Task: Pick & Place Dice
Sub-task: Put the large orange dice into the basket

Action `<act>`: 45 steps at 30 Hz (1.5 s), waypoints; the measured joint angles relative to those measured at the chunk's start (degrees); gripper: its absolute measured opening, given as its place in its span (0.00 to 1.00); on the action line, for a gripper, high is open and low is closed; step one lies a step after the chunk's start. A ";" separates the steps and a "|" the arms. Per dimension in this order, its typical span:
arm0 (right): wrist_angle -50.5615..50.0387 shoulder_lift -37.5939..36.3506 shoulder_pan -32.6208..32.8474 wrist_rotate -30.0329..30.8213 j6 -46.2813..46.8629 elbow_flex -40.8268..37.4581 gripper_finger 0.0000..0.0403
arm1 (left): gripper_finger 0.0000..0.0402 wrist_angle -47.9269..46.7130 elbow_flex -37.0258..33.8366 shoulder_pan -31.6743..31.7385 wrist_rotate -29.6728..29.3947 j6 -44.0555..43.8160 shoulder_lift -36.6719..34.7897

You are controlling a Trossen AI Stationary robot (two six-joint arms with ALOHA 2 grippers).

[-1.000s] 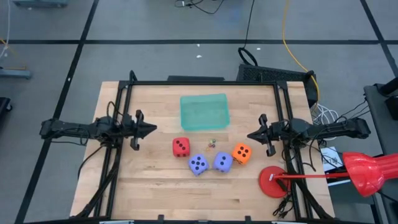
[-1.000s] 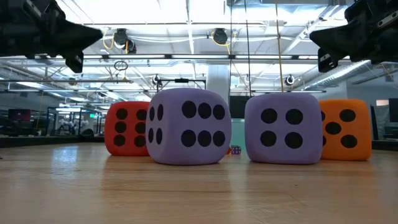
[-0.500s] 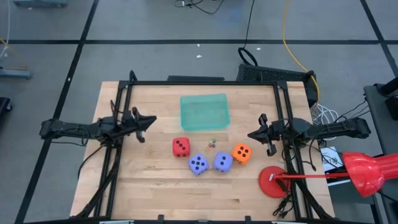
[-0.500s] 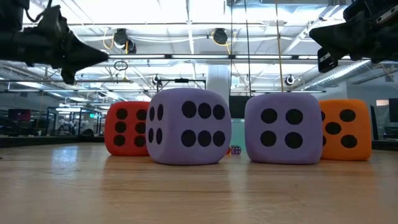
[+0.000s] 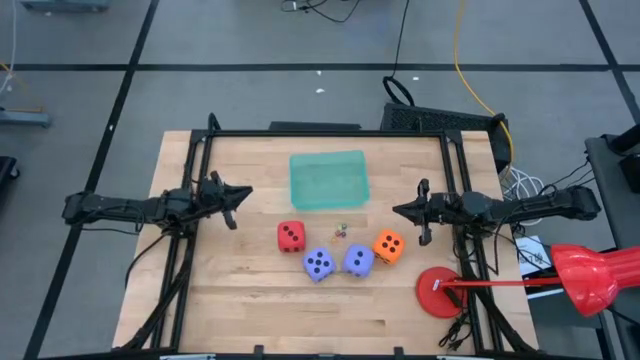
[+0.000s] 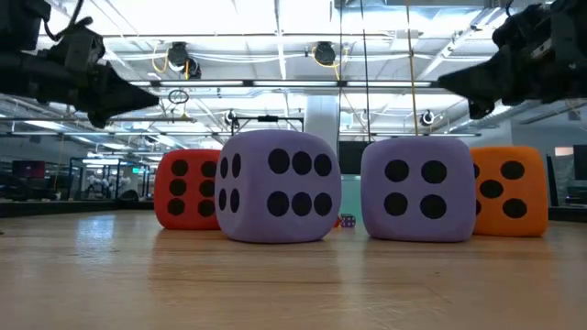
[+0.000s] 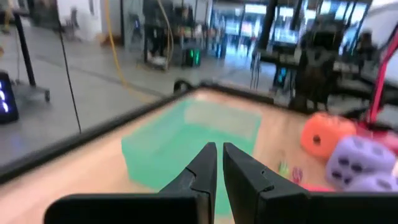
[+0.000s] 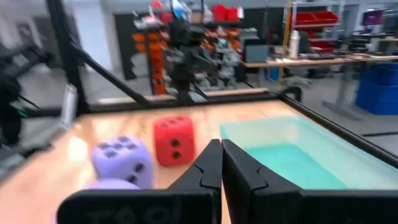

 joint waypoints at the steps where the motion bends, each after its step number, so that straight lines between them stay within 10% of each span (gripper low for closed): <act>1: 0.15 1.08 0.00 1.03 -0.87 -0.01 0.00 | 0.09 -1.67 0.49 0.00 0.44 -0.57 0.24; 27: 26.57 40.27 7.32 16.20 -13.77 14.73 0.00 | 0.09 -11.94 7.20 -5.67 8.63 -4.72 11.98; 45: 26.98 42.37 6.75 16.09 -9.57 15.64 0.00 | 0.09 -7.08 10.35 -5.75 7.69 -1.73 20.67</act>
